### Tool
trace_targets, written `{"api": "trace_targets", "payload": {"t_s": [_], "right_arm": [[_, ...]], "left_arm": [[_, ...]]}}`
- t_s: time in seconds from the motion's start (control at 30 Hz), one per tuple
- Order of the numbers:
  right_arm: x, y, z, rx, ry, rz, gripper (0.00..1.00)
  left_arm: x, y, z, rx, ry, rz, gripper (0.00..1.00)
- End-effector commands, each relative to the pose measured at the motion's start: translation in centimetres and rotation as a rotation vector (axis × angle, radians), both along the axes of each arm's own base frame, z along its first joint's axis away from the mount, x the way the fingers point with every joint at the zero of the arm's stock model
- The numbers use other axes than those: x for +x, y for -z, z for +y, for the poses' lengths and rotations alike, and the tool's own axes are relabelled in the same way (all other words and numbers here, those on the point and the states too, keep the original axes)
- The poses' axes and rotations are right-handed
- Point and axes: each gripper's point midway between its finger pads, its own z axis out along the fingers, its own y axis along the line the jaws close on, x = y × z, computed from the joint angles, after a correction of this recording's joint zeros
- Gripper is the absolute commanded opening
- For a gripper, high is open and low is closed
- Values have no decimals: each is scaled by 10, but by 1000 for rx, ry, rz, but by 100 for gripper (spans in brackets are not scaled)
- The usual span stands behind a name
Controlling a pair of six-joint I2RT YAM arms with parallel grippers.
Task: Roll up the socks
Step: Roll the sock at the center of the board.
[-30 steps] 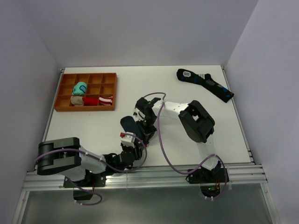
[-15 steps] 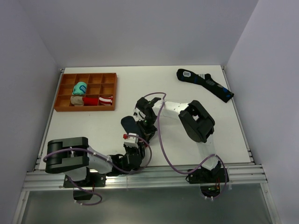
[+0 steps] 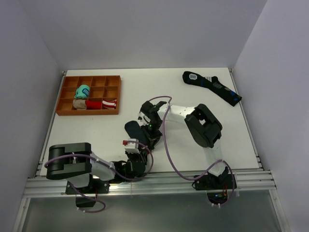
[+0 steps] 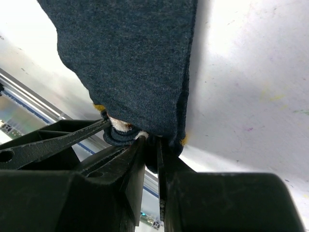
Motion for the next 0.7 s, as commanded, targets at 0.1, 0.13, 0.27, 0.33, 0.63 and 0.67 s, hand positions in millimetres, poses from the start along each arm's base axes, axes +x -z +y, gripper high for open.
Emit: {"api": "trace_targets", "payload": {"t_s": [0.1,0.13,0.27,0.33,0.63,0.67], "right_arm": [[2,13,-7,6,36,-26,22],[5,13,-6,20,39,-45,24],[7,8,-3,73,44,-86,27],[12,5,4,116,50,-117,31],[36,-23,17,253,86,-317,43],[37,-28,16,265,96,-342,44]], "left_arm": [[-49,67,28,163,161,260,23],[-51,66,27,144,172,271,22],[-58,64,23,72,218,343,18],[-61,65,24,45,241,386,18],[-67,56,20,-58,319,533,14],[-69,58,22,-59,322,557,14]]}}
